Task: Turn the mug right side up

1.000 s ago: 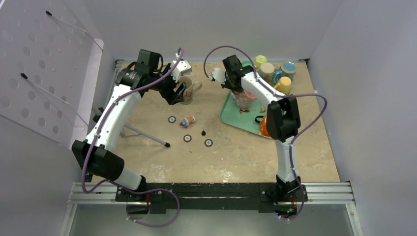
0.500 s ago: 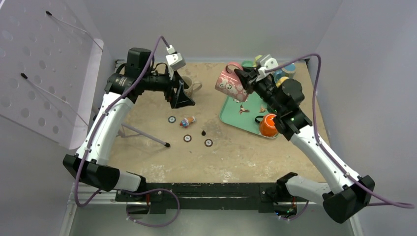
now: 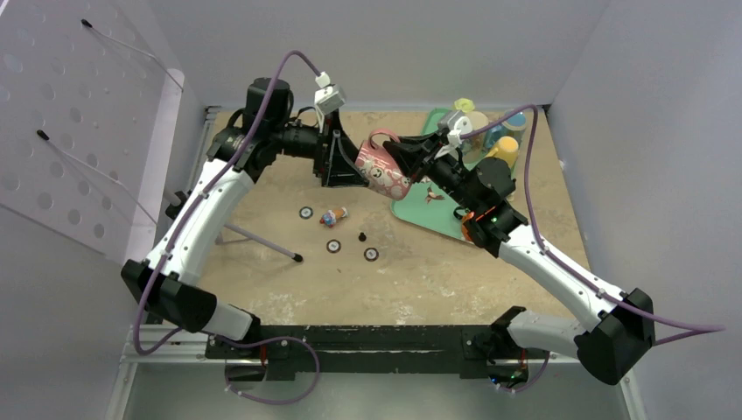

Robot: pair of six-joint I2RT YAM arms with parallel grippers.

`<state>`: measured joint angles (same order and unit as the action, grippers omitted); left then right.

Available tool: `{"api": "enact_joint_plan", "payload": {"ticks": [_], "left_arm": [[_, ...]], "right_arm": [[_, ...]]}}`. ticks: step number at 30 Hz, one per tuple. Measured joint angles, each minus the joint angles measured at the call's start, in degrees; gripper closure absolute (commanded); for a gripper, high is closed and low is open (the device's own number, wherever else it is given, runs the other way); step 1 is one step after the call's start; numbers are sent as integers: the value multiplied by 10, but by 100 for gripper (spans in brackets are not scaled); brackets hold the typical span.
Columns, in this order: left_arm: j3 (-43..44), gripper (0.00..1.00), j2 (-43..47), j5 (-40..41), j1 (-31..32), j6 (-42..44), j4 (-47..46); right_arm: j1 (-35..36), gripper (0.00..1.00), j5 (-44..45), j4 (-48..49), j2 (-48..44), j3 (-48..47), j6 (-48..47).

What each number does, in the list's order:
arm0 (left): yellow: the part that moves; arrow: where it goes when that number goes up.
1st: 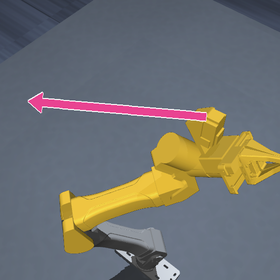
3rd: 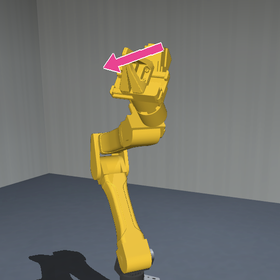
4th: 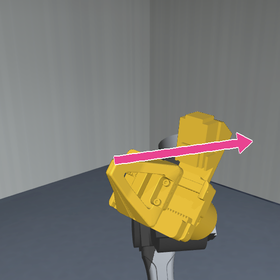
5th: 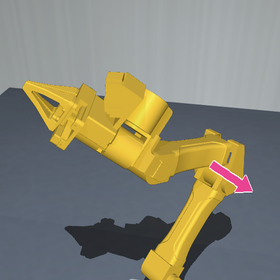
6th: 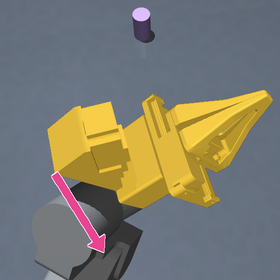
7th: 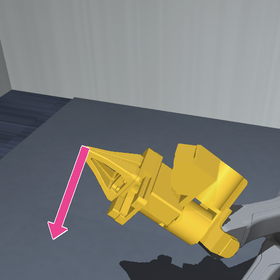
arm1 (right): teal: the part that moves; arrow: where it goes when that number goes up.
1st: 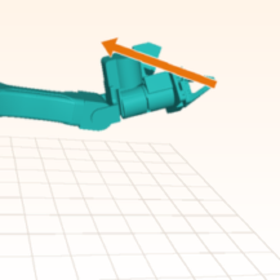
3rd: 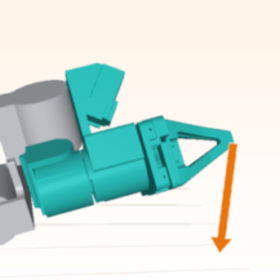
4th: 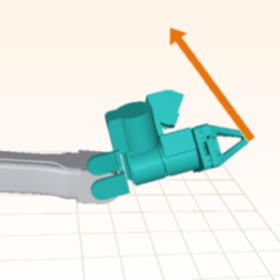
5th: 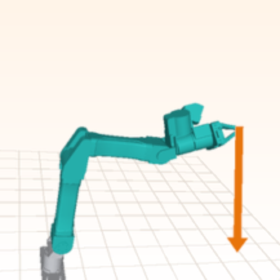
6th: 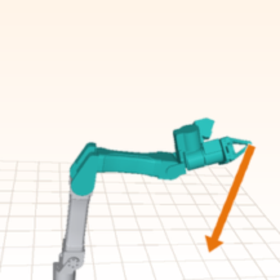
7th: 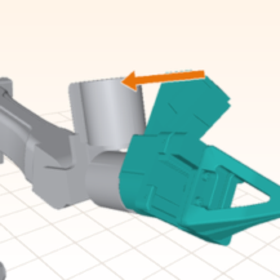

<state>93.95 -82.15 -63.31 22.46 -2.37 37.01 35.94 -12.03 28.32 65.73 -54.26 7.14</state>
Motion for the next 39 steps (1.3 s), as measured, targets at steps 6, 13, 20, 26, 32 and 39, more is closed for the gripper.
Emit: {"api": "enact_joint_plan", "payload": {"ticks": [6,13,20,26,32,39], "left_arm": [[10,88,-70,-19,5,-31,26],[11,100,-65,45,16,-11,57],[36,100,-80,324,19,137,174],[41,100,-100,502,-4,269,265],[46,100,-151,573,-70,336,311],[47,100,-235,608,-127,361,295]], "right_arm": [[0,100,-3,34,10,0,8],[-9,9,12,9,55,-17,19],[-13,3,143,-86,24,-35,1],[-24,2,243,-168,11,-29,-12],[-59,2,272,-212,9,-12,-10],[-88,2,282,-237,9,7,-3]]}}
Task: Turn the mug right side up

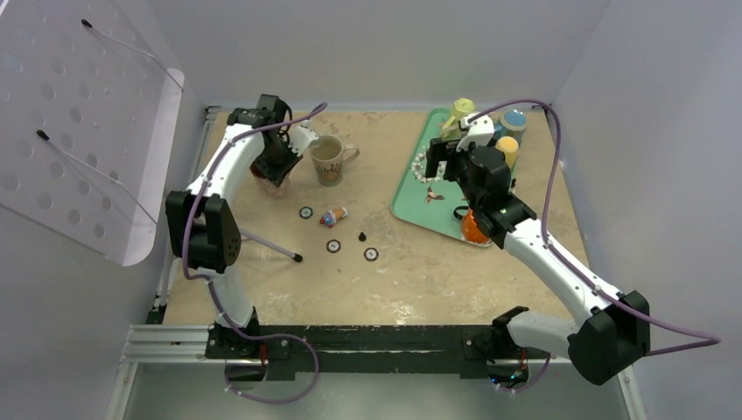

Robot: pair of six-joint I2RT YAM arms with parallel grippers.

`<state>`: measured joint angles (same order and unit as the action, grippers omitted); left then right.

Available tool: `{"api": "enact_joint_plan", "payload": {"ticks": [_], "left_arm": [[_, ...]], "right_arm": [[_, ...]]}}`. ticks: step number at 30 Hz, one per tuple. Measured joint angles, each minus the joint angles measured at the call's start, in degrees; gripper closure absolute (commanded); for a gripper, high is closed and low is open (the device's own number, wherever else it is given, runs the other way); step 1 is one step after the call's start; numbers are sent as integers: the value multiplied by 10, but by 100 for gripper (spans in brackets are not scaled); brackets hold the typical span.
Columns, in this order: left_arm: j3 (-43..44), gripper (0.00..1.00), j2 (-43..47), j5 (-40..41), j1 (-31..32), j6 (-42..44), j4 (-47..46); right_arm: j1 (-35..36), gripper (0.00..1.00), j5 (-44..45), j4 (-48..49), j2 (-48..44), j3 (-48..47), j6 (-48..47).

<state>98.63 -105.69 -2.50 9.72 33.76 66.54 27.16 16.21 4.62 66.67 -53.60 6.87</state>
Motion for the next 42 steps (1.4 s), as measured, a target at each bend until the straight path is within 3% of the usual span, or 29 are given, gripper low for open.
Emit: {"api": "enact_joint_plan", "payload": {"ticks": [6,21,22,24,27,33,38,42], "left_arm": [[1,100,-49,-7,-14,5,-18],[3,98,-97,-37,-50,14,-43],[3,90,-97,-42,-51,14,-44],[3,60,-97,-46,-53,14,-44],[3,46,-97,-51,-56,15,-49],[-9,39,-62,-54,-58,17,-65],[-14,38,0,-67,-58,18,-62],[-22,36,47,-94,-56,14,-57]], "right_arm": [[-23,2,43,-36,0,0,-8],[-25,3,-29,-155,1,-2,-132],[-25,4,-35,-159,1,-2,-136],[-25,5,-45,-168,1,-4,-148],[-25,8,-64,-183,3,-4,-172],[-25,15,-80,-263,64,-36,-230],[-24,14,-83,-398,174,-125,-261],[-24,11,-76,-454,199,-134,-295]]}}
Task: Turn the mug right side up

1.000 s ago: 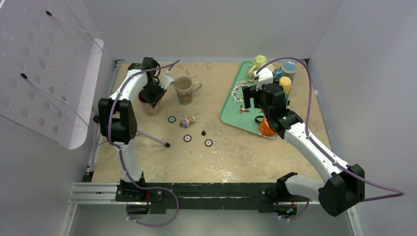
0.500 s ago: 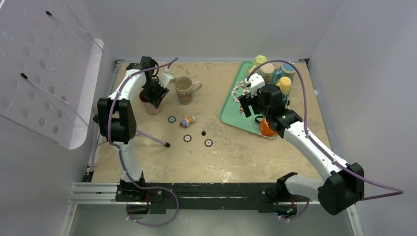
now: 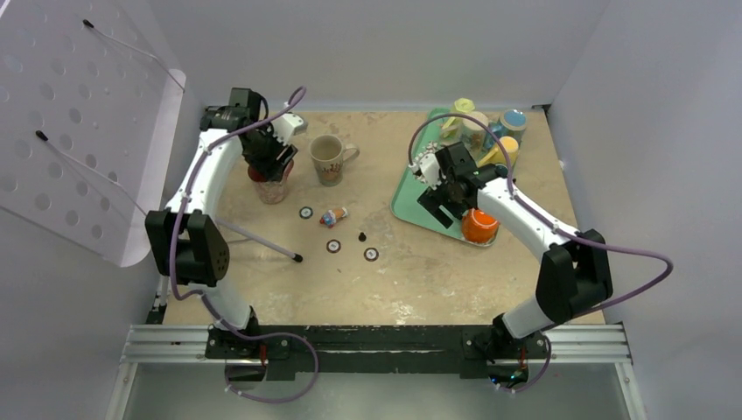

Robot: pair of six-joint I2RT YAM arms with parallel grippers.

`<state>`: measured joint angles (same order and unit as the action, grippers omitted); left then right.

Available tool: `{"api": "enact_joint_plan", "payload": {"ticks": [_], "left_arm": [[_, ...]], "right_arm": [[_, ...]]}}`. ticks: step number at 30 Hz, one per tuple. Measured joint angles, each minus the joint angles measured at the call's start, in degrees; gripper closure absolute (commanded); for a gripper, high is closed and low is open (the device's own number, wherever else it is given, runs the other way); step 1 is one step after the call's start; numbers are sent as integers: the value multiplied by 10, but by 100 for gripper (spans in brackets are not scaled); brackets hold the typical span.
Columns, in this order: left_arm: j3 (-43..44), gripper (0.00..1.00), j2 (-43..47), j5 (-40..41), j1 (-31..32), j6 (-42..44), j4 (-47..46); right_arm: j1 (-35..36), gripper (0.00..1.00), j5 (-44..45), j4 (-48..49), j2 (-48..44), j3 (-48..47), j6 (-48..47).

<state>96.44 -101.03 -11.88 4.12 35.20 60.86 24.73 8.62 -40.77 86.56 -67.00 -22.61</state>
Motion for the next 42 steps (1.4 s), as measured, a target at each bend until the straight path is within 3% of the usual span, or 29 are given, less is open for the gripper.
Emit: {"api": "enact_joint_plan", "payload": {"ticks": [5,14,21,24,27,37,42], "left_arm": [[-16,32,41,-24,15,0,7],[-33,32,51,-39,25,0,18],[-61,32,73,-51,39,0,22],[-63,32,88,-57,42,0,26],[-64,32,103,-61,43,0,28],[-64,31,130,-103,50,0,45],[-64,12,156,-187,68,-4,65]], "right_arm": [[-5,11,6,-22,20,-18,-54],[-65,16,-9,-31,144,-45,-87],[-89,63,-18,-38,176,-61,-93],[-86,72,-24,-40,176,-72,-94],[-85,99,-29,-47,176,-81,-94],[-72,100,-89,-52,163,-138,-68],[-38,100,-143,35,43,-109,-8]]}}
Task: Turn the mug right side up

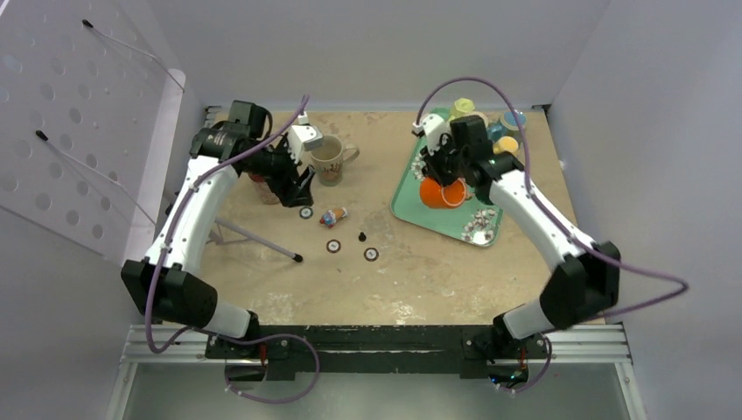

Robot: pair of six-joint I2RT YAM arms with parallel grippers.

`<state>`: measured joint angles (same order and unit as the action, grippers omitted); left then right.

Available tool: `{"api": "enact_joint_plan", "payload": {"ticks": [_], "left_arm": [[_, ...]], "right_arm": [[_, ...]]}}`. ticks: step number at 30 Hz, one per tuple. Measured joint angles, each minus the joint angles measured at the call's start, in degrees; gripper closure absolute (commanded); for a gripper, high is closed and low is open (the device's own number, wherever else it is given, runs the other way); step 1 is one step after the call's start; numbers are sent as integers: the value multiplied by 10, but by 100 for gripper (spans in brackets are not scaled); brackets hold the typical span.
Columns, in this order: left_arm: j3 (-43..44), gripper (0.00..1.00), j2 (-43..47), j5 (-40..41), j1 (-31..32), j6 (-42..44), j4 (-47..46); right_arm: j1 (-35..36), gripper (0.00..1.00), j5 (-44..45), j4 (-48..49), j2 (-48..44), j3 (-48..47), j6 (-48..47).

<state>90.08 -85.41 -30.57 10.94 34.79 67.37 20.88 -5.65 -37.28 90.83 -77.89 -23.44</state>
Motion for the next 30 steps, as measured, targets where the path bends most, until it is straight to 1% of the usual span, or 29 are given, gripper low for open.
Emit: {"api": "enact_joint_plan", "payload": {"ticks": [3,6,10,12,15,17,19,20,21,22,24,25,26,27,28,29,30], "left_arm": [[-10,6,35,-97,7,-26,-13],[-31,4,71,-177,18,-85,-54],[-52,5,83,-250,47,-179,-133],[-59,7,76,-274,56,-224,-168],[-60,11,56,-299,59,-275,-204],[-61,15,42,-315,60,-300,-218],[-65,24,32,-333,64,-329,-237],[-69,31,30,-340,68,-342,-247],[-74,42,29,-346,72,-357,-257],[-77,70,29,-352,78,-369,-264],[-83,100,29,-377,88,-398,-276],[-84,100,29,-390,91,-402,-286],[-84,100,30,-413,97,-412,-292],[-84,100,34,-407,98,-418,-296],[-84,100,34,-406,97,-421,-296],[-84,100,34,-402,97,-419,-291],[-83,100,35,-369,99,-411,-286]], "right_arm": [[32,100,-37,129,-115,58,81],[83,100,-66,282,-192,127,172],[140,100,-100,468,-221,210,297],[153,100,-109,524,-220,234,350],[162,100,-109,590,-220,255,400],[168,100,-110,628,-220,261,423],[175,100,-113,662,-219,262,440],[178,100,-117,680,-218,262,446],[181,100,-119,691,-217,262,450],[183,100,-120,703,-216,262,454],[187,100,-121,719,-211,262,455],[187,100,-121,720,-208,262,454],[183,85,-123,716,-201,262,454],[181,59,-123,714,-198,262,454],[181,39,-119,713,-196,261,453],[182,8,-109,704,-196,259,453],[183,2,-97,689,-198,256,454]]}}
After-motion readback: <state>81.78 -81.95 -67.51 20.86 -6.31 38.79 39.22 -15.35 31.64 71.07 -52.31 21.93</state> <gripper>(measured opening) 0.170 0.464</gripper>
